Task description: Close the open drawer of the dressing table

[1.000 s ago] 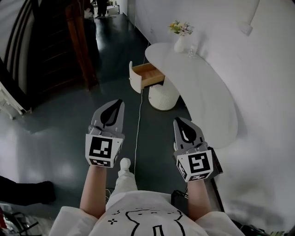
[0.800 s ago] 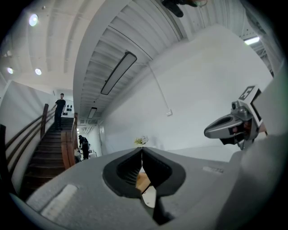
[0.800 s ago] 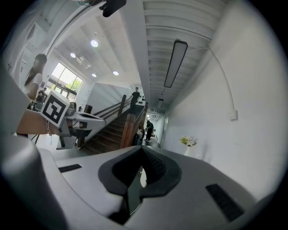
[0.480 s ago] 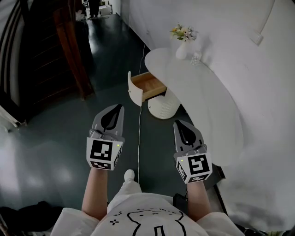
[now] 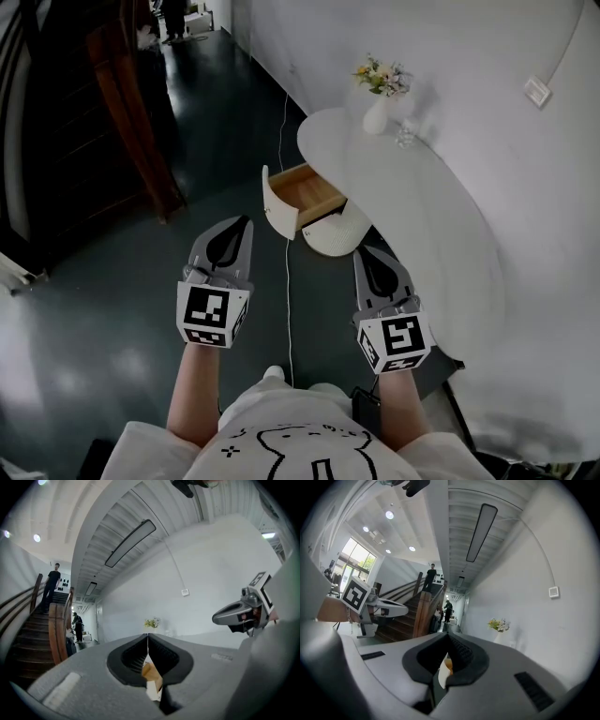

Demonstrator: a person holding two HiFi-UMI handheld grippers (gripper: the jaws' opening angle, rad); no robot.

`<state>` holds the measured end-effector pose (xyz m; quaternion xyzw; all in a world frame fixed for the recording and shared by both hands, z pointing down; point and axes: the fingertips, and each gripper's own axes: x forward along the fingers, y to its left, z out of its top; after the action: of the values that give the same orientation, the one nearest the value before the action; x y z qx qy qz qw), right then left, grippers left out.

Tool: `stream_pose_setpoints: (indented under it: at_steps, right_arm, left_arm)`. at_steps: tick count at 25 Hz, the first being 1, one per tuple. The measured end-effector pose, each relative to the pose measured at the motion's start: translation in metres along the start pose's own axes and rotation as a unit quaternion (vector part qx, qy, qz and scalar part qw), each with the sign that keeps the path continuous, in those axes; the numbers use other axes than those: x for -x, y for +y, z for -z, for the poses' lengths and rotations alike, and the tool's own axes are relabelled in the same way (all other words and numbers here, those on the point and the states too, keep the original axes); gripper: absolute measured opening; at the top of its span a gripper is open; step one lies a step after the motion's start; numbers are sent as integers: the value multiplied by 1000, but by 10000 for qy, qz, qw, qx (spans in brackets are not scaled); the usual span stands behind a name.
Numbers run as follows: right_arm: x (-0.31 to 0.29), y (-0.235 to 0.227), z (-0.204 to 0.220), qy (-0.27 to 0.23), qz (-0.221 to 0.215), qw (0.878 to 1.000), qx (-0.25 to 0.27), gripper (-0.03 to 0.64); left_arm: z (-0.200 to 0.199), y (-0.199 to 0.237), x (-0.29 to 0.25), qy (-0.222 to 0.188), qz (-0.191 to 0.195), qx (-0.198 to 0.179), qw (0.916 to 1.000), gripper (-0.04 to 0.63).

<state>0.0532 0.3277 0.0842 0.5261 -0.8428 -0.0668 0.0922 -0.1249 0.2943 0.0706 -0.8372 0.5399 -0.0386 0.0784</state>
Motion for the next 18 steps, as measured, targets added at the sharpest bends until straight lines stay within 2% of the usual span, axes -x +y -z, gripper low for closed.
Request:
stream_pose_setpoints:
  at_steps: [11,18]
  right_arm:
    - [-44,-6,8,50,-46,10000,-25,-2]
    - [-96,-35,23,106,-158,9998,-57,-2]
  left_arm:
    - [20,23,-39,40,74,120,9999,17]
    - [35,38,-89,144,-57,134,9998,17]
